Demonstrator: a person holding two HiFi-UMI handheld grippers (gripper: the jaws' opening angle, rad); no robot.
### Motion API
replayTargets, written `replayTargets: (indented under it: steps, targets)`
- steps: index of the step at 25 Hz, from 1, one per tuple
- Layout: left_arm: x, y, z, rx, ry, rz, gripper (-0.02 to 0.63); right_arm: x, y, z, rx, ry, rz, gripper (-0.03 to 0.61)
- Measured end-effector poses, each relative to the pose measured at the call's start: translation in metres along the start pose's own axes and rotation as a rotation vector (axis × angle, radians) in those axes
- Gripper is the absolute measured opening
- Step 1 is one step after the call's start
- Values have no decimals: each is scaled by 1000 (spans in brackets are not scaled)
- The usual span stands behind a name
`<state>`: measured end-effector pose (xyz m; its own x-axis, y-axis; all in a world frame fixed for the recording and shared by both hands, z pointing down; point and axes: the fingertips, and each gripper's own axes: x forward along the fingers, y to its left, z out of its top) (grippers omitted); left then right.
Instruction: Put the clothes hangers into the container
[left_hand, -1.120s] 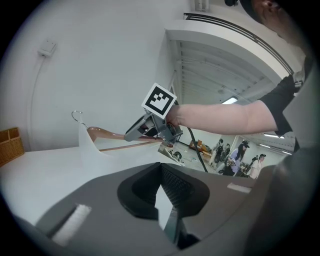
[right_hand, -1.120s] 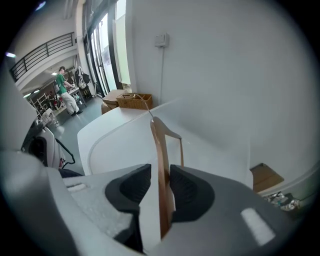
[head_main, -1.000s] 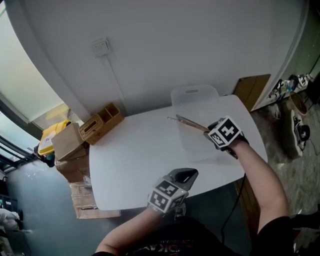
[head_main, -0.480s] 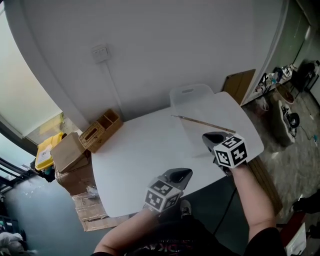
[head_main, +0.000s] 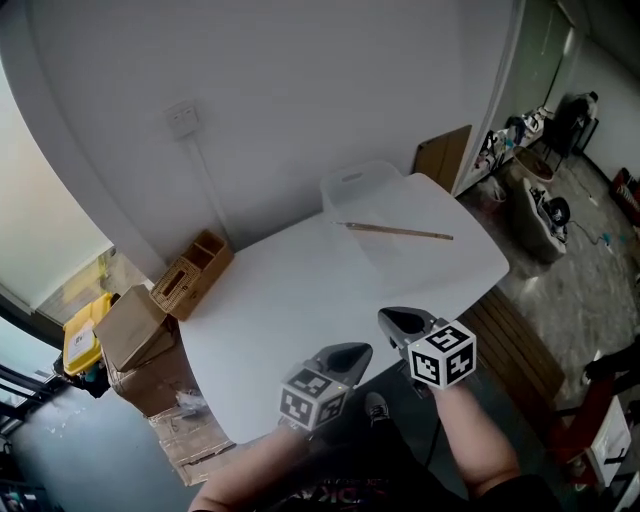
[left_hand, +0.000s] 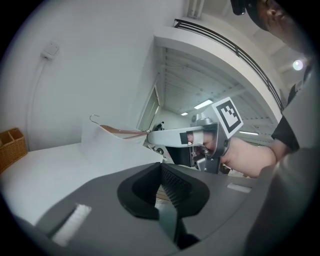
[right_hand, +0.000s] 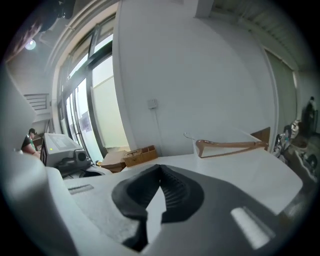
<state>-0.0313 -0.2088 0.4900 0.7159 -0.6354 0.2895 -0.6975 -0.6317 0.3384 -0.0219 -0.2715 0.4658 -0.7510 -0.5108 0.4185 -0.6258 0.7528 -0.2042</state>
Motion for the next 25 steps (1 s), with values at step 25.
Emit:
replayTargets:
  steps: [25]
  targets:
    - [-81,-70,-75,-36,47,-91,5,-82,125,-126,154,8,-63,2]
